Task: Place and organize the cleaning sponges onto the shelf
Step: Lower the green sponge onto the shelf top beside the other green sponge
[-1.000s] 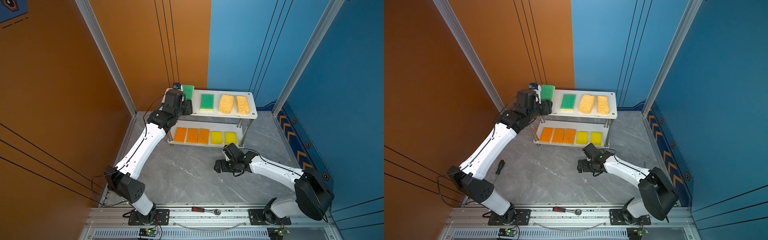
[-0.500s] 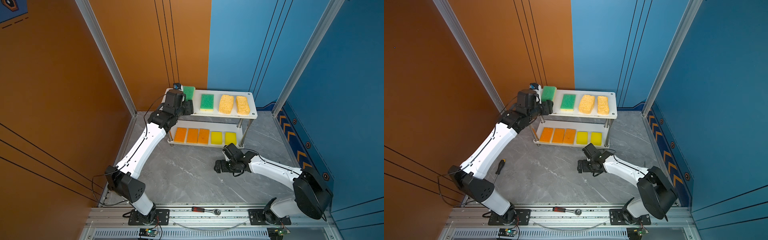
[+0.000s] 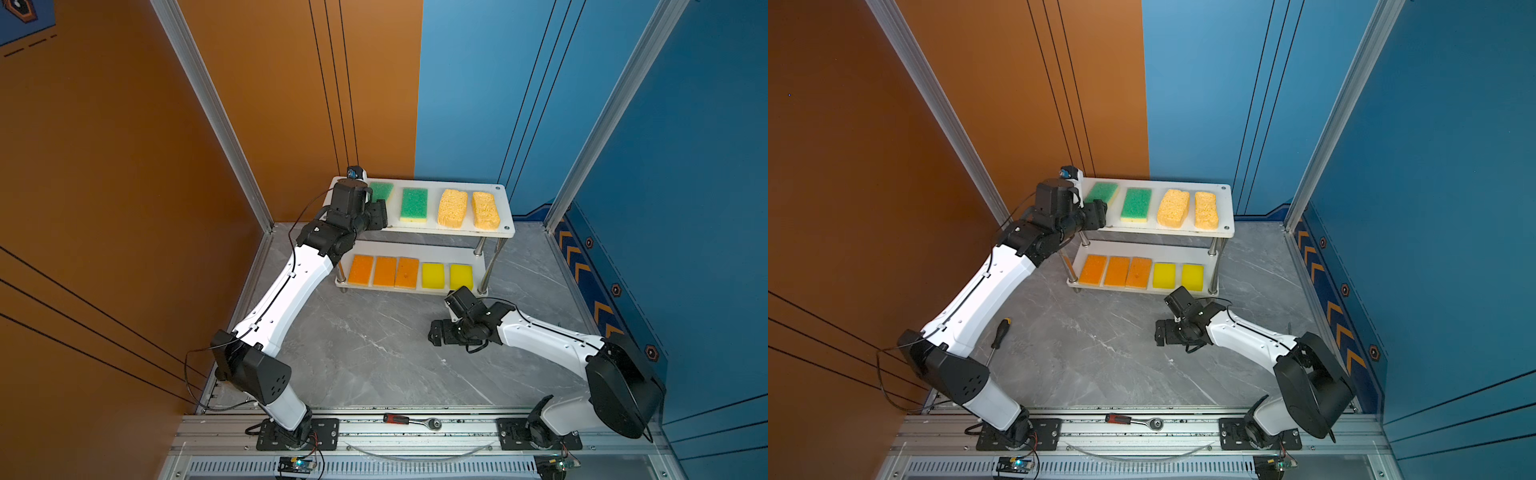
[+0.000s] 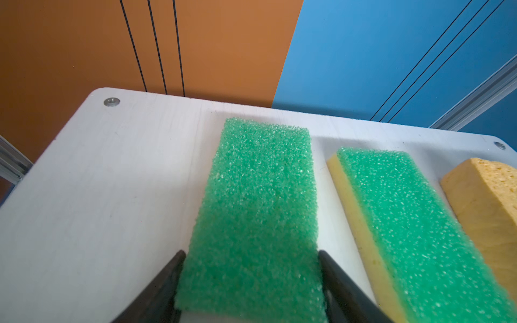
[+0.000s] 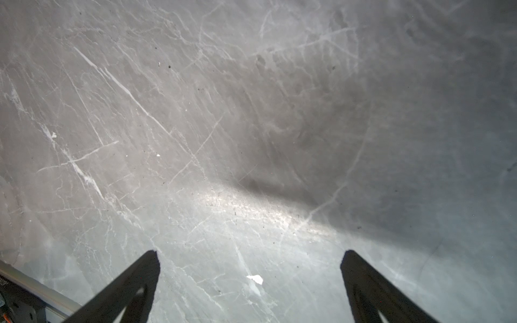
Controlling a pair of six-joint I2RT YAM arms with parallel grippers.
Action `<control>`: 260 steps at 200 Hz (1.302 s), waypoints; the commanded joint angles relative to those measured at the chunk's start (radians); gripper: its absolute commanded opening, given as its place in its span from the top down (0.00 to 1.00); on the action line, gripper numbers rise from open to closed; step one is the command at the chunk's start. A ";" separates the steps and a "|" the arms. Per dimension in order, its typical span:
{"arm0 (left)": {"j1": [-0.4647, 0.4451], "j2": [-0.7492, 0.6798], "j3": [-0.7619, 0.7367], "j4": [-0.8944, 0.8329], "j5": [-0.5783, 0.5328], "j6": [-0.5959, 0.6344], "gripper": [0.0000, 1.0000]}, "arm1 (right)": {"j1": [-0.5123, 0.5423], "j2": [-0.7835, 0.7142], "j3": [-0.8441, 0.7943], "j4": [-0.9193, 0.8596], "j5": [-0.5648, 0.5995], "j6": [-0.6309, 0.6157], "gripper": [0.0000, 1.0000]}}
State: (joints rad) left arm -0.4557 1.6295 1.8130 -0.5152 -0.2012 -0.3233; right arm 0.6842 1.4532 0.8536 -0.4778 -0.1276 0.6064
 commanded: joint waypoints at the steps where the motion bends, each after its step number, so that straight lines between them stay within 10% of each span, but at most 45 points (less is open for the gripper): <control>1: -0.018 0.007 -0.019 0.010 -0.031 -0.002 0.28 | -0.008 -0.005 -0.009 0.015 0.005 0.000 0.00; 192: -0.040 -0.040 -0.102 0.058 -0.129 -0.023 0.22 | -0.015 -0.054 -0.035 0.015 0.000 -0.002 0.00; 260: -0.041 -0.111 -0.128 0.089 -0.039 -0.055 0.02 | -0.026 -0.094 -0.039 0.006 -0.001 -0.004 0.00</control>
State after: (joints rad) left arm -0.4931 1.5627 1.7039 -0.4122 -0.2832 -0.3584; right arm 0.6685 1.3918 0.8299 -0.4698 -0.1284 0.6064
